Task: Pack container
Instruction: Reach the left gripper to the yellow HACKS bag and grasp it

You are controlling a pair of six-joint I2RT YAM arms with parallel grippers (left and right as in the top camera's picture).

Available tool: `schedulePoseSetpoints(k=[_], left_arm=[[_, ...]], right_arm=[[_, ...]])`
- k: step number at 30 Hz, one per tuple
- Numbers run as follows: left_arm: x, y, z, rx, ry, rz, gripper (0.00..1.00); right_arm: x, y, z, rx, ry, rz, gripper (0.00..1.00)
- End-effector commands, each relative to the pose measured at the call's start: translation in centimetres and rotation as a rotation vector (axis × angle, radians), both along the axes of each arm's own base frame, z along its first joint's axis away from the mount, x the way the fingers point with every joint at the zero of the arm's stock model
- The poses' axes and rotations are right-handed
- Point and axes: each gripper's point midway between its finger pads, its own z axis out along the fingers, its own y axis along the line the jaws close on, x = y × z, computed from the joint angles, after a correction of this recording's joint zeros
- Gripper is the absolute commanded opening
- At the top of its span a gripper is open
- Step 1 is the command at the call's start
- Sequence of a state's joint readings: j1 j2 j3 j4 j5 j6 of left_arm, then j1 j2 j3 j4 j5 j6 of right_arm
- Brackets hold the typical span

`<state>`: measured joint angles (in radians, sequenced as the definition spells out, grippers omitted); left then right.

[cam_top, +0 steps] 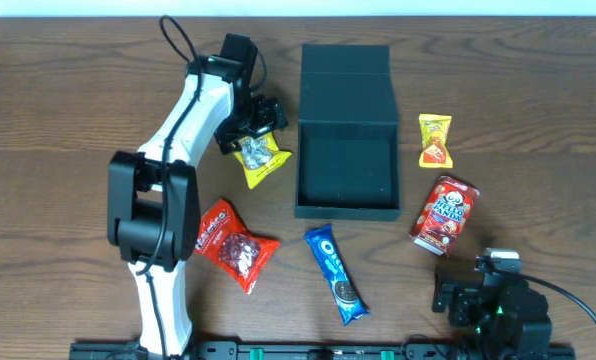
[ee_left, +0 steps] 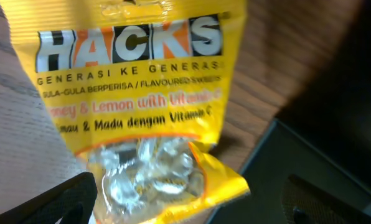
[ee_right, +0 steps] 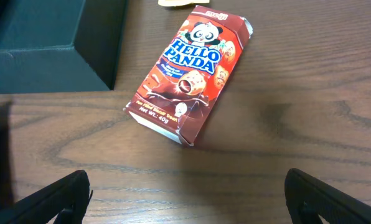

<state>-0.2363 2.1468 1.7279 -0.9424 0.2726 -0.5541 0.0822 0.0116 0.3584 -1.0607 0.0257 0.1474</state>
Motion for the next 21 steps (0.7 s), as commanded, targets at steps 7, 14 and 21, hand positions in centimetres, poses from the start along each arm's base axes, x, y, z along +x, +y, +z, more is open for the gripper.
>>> schedulePoseSetpoints(k=[7,14,21], left_arm=[[0.1,0.8,-2.7,0.05,0.05,0.017,0.95],[0.0,1.2,-2.9,0.076,0.05,0.02,0.95],[-0.5,1.4,-3.7,0.092,0.069,0.016,0.95]], right_arm=[[-0.1,-0.1,-0.1,-0.011,0.002,0.003,0.99],[-0.1,-0.1,-0.1,-0.011,0.002,0.003,0.99],[-0.1,-0.1,-0.1,-0.011,0.002,0.003,0.99]])
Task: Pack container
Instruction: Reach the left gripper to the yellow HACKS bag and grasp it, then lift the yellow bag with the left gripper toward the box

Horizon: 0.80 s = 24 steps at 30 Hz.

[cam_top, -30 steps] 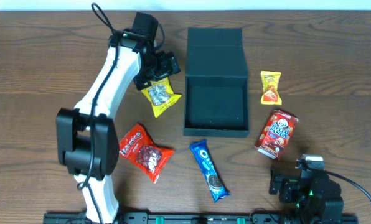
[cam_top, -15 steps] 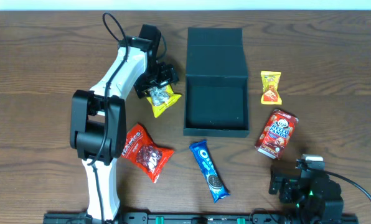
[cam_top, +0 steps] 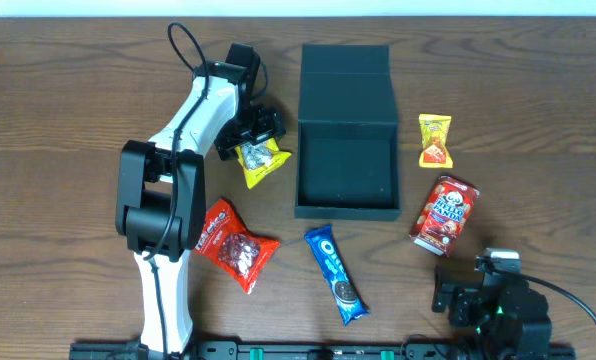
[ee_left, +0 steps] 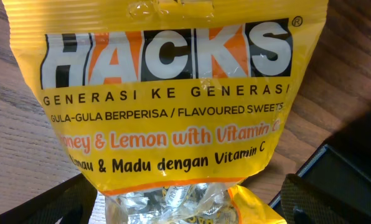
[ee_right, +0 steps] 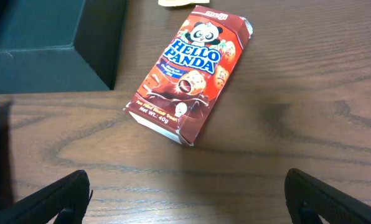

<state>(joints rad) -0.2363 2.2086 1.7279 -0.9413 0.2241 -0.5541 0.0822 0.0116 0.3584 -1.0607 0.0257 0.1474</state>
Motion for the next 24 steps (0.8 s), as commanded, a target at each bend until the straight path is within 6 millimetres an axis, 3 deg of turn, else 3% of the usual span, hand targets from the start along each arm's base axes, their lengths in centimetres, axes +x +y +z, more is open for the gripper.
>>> schedulePoseSetpoints(k=[1,7,9,19,24], left_arm=[[-0.29,0.4,-1.08,0.032,0.025,0.01,0.95],[-0.64,0.1,-1.95,0.062,0.037,-0.008,0.96],[-0.6,0.1,-1.97,0.074,0.032,-0.012,1.0],[-0.56,0.31,-2.0,0.088,0.028,-0.017,0.72],[-0.55,0.35,-2.0,0.09,0.027,-0.017,0.66]], right_arm=[[-0.07,-0.11,-0.13,-0.011,0.002,0.003,0.99],[-0.07,-0.11,-0.13,-0.011,0.002,0.003,0.99],[-0.07,-0.11,-0.13,-0.011,0.002,0.003,0.99],[-0.07,-0.11,-0.13,-0.011,0.002,0.003,0.99],[-0.07,-0.11,-0.13,-0.011,0.002,0.003,0.99]])
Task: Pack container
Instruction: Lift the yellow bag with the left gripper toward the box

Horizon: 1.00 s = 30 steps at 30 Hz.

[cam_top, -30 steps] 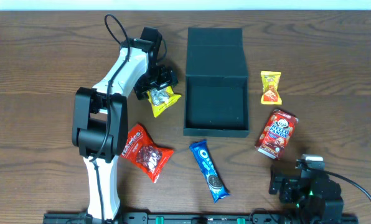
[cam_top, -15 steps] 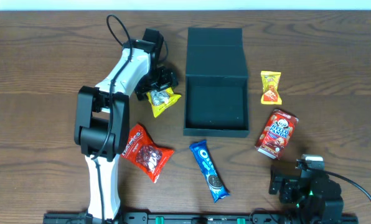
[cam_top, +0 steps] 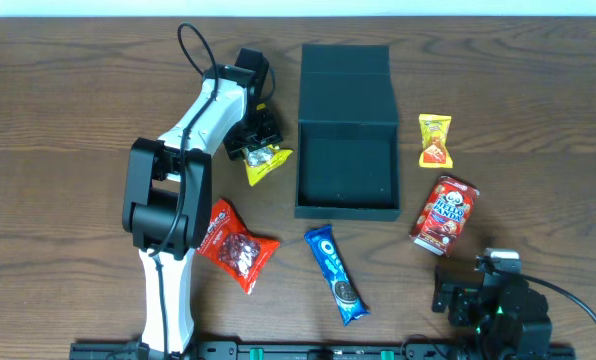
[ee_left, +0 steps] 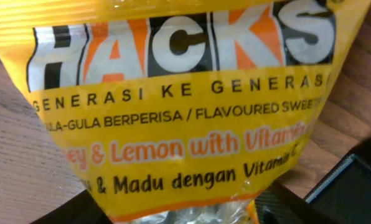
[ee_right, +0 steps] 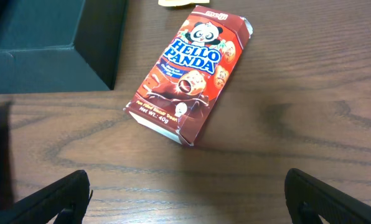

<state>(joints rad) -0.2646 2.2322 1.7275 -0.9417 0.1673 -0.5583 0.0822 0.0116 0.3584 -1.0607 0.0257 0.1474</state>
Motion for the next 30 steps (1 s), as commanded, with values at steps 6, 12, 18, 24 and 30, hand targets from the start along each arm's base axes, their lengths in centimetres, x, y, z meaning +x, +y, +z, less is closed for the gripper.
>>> schedulePoseSetpoints(k=[6,12,18,24,30], left_arm=[[-0.24,0.77,-0.9,0.05,0.016,0.002,0.62],[-0.26,0.62,-0.9,0.05,0.015,-0.001,0.49],[-0.28,0.62,-0.9,0.05,0.016,-0.001,0.44],[-0.52,0.5,-0.88,0.052,0.023,-0.006,0.35],[-0.56,0.3,-0.87,0.052,0.022,-0.01,0.33]], right_arm=[[-0.07,-0.11,-0.13,-0.011,0.002,0.003,0.99],[-0.07,-0.11,-0.13,-0.011,0.002,0.003,0.99],[-0.07,-0.11,-0.13,-0.011,0.002,0.003,0.99],[-0.07,-0.11,-0.13,-0.011,0.002,0.003,0.99],[-0.07,-0.11,-0.13,-0.011,0.002,0.003,0.99]])
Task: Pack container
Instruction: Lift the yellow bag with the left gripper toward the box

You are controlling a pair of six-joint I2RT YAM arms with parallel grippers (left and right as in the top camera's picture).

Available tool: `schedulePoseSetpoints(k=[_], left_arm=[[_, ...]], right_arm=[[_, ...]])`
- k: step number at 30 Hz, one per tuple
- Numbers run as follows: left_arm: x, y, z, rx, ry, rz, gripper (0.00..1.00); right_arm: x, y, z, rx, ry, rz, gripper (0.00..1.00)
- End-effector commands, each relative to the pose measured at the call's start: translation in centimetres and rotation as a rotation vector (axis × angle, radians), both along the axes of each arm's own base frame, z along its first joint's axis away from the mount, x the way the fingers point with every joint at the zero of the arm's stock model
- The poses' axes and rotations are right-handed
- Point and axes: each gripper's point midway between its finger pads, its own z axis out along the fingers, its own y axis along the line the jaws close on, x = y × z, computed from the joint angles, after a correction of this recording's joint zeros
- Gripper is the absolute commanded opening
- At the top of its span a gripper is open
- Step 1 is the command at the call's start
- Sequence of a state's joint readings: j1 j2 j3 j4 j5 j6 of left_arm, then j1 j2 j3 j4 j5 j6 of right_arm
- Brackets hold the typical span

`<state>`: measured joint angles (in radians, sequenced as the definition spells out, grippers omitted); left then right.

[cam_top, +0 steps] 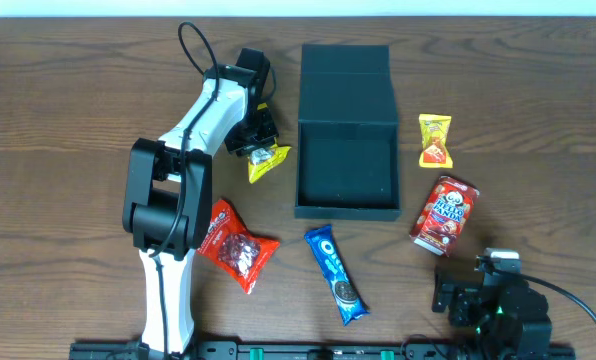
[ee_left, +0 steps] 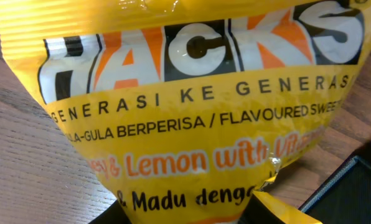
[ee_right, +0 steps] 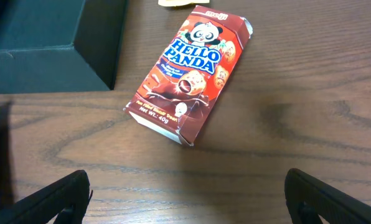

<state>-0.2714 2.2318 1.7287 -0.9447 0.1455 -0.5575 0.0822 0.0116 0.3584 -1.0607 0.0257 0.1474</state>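
Observation:
The yellow Hacks sweet bag [cam_top: 269, 162] lies left of the open black box [cam_top: 346, 211] and fills the left wrist view [ee_left: 198, 106]. My left gripper [cam_top: 259, 148] is down on the bag's upper end, its dark fingers pressed against both sides, and the bag is bunched between them [ee_left: 188, 214]. The box's inside is bare. My right gripper [cam_top: 478, 295] rests open at the near right edge [ee_right: 187, 193], with nothing between its fingers.
A Hello Panda carton [cam_top: 444, 212] [ee_right: 192, 71] lies right of the box. A small yellow and red sachet [cam_top: 435, 140] sits above it. A blue Oreo pack [cam_top: 335, 273] lies in front of the box, a red snack bag [cam_top: 233, 244] to its left.
The left fingers have come in against the Hacks bag, which now looks narrower and bunched from overhead and sits closer in the wrist view. The right arm has not moved.
The left gripper hovered over the flat Hacks bag with open fingers. At each later moment it was lower and nearer the bag's upper end. Now its fingers pinch the bag. The right gripper stayed open at the near right edge throughout.

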Motion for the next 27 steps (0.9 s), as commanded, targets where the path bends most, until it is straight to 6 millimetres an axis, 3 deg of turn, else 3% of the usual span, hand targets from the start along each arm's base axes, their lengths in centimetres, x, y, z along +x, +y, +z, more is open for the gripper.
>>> schedulePoseSetpoints(k=[1,8,16,20,27], left_arm=[[-0.5,0.2,-0.9,0.031,0.026,-0.004,0.3],[-0.5,0.1,-0.6,0.029,0.019,-0.006,0.21],[0.0,0.1,1.2,0.026,-0.025,-0.005,0.2],[0.3,0.6,3.3,0.048,-0.073,-0.002,0.18],[0.4,1.3,9.3,0.074,-0.206,-0.001,0.16]], right_arm=[[-0.1,-0.1,-0.1,-0.011,0.002,0.003,0.99],[-0.1,-0.1,-0.1,-0.011,0.002,0.003,0.99],[-0.1,-0.1,-0.1,-0.011,0.002,0.003,0.99],[-0.1,-0.1,-0.1,-0.011,0.002,0.003,0.99],[-0.1,-0.1,-0.1,-0.011,0.002,0.003,0.99]])
